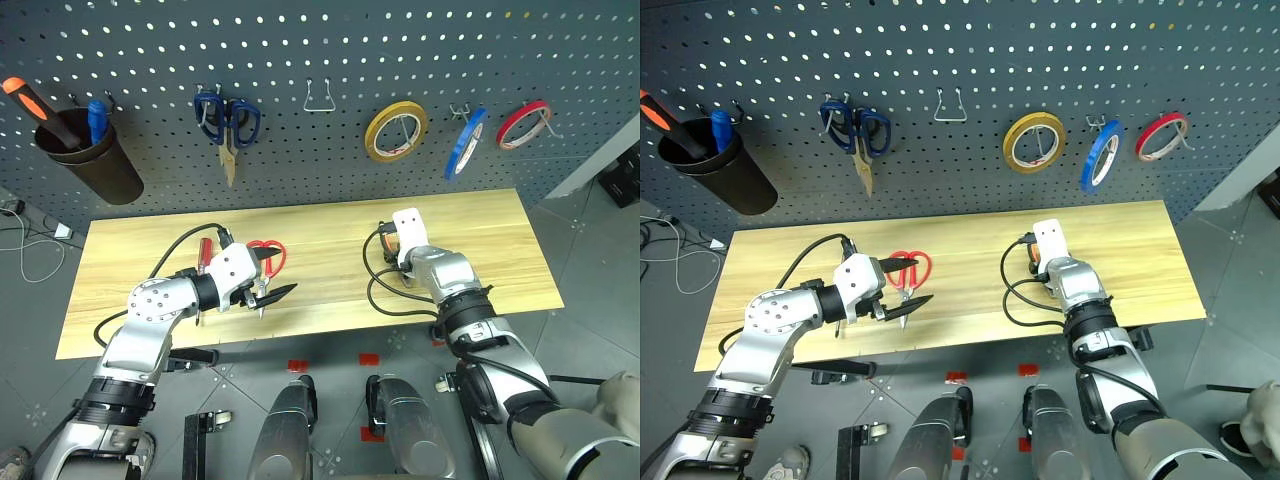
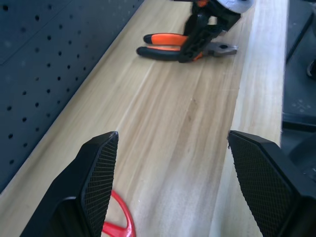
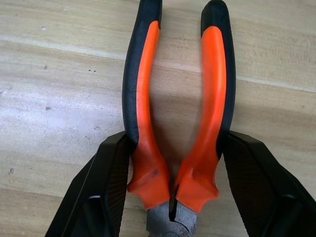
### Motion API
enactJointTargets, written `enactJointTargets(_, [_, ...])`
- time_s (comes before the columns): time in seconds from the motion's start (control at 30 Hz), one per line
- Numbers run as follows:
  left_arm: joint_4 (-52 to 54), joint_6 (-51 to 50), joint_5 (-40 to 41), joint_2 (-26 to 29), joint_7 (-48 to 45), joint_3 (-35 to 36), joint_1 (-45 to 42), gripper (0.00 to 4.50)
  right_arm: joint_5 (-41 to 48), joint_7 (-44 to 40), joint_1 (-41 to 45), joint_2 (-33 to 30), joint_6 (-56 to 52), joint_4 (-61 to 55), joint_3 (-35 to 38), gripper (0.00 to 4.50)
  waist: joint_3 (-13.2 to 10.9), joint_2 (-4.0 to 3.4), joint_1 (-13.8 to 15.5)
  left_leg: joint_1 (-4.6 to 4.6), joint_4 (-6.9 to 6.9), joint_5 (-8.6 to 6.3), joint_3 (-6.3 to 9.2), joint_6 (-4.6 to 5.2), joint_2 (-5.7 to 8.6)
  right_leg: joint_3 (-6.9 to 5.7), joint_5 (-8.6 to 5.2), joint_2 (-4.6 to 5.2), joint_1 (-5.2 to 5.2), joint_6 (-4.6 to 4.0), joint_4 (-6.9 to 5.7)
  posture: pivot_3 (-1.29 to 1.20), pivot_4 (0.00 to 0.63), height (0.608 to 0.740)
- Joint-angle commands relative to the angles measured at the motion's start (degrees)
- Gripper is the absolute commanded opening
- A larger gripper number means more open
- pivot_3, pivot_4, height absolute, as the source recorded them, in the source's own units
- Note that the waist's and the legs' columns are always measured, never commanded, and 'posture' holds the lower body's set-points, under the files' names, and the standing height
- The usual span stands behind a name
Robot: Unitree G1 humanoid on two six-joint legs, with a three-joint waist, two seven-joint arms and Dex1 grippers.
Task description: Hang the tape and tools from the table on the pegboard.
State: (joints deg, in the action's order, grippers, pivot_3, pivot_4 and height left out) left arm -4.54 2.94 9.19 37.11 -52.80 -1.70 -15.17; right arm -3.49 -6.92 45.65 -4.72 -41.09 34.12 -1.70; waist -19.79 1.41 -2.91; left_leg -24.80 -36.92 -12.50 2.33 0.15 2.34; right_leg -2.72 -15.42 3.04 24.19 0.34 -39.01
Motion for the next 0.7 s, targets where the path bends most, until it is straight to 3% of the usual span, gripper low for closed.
enactJointTargets(0.03, [3.73, 0.69, 2.65, -0.85, 2.64, 4.13, 2.38, 3.73, 0.04, -2.11, -5.09, -0.71, -1.08, -19.23, -2.80, 2.57, 0.00, 0.00, -0.04, -0.01, 0.01, 0.00, 0.00, 0.00, 0.00, 0.00, 0.00, 0.00, 0.01, 0.00, 0.02, -0.02, 0.340, 0.740])
enactJointTargets(0.17, [7.87, -5.38, 7.90, -2.58, 7.74, 10.43, 6.14, 3.73, 1.24, -0.84, -15.12, 4.07, -7.89, -49.91, -8.94, 2.57, 0.00, -0.01, -0.15, -0.10, 0.02, -0.03, 0.01, 0.02, -0.01, 0.03, -0.01, 0.00, 0.08, 0.02, 0.06, -0.02, 0.344, 0.740])
enactJointTargets(0.3, [11.49, -10.21, 11.56, -3.44, 10.43, 13.95, 8.10, 3.73, 2.05, 0.77, -17.81, 9.51, -8.41, -60.80, -12.04, 2.57, 0.00, -0.01, -0.50, -0.06, 0.07, -0.03, 0.03, 0.01, -0.09, 0.08, -0.03, -0.09, 0.16, 0.04, -0.02, -0.02, 0.345, 0.740])
enactJointTargets(0.4, [13.76, -13.71, 13.64, -3.93, 13.14, 16.11, 8.15, 3.73, 1.96, 0.76, -12.79, 12.77, -1.55, -60.24, -14.05, 2.57, 0.00, 0.00, 0.08, 0.00, 0.01, -0.03, 0.13, -0.01, -0.06, 0.03, 0.01, -0.09, 0.07, 0.08, -0.01, 0.00, 0.338, 0.740])
enactJointTargets(0.5, [15.22, -16.98, 13.48, -3.29, 15.41, 16.36, 6.52, 3.73, 1.74, 1.95, -5.23, 15.08, 6.76, -52.18, -12.76, 2.57, 0.00, 0.01, 0.84, 0.00, -0.06, 0.05, 0.14, -0.09, -0.02, 0.04, 0.10, -0.08, 0.07, 0.14, 0.02, 0.02, 0.332, 0.740])
enactJointTargets(0.7, [19.19, -23.41, 14.71, -1.26, 16.74, 16.00, 2.32, 3.73, 0.38, 4.27, 8.62, 13.87, 22.55, -36.27, -10.70, 2.57, 0.02, 0.07, 1.50, -0.01, 0.00, 0.28, 0.27, -0.42, 0.01, -0.09, 0.15, -0.09, 0.05, 0.10, -0.01, 0.05, 0.321, 0.740])
